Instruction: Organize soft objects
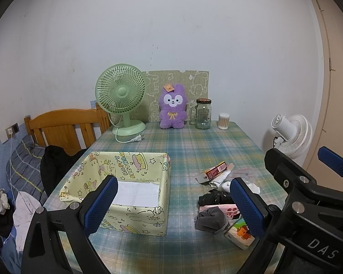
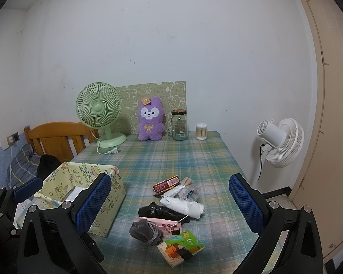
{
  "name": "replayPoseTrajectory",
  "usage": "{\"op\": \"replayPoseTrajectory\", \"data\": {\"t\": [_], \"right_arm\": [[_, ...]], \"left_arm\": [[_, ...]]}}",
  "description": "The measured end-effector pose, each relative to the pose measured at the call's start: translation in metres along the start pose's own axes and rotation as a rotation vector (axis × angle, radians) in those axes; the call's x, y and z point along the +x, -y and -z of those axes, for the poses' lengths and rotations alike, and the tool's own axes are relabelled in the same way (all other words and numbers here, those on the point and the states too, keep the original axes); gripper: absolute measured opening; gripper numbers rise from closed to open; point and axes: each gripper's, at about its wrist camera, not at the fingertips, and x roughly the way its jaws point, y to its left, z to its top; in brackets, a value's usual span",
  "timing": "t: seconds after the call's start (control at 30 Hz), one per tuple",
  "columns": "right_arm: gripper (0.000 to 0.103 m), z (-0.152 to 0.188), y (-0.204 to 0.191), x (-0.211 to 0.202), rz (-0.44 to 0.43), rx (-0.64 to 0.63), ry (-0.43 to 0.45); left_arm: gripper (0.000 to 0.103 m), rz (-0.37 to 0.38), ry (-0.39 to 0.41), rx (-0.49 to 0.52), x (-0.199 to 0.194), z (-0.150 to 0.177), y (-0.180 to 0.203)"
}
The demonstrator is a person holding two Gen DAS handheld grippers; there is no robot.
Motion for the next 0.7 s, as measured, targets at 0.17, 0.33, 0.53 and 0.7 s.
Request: {"op": "replayPoseTrajectory", "data": {"t": [0.17, 0.33, 0.53, 0.7], "right_arm": [[0.103, 0.001, 0.0, 0.001, 0.002, -0.011, 0.002], [0.103, 0.004, 0.008, 0.006, -0.008, -0.003, -0.01], [0.103, 0.012, 0.015, 0.011, -0.02, 0.008, -0.031], [0.103, 0.021, 0.02, 0.016, -0.013, -0.001, -0.052]], "left_arm": [[0.1, 0.004, 0.003, 0.004, 0.002, -0.003, 0.006], [0.1, 0.0, 0.018, 0.011, 0.005, 0.0, 0.011], [0.1, 0.023, 0.013, 0.005, 0.01, 0.006, 0.019], [0.1, 0.04, 0.002, 0.006, 0.017, 0.013, 0.024]]}}
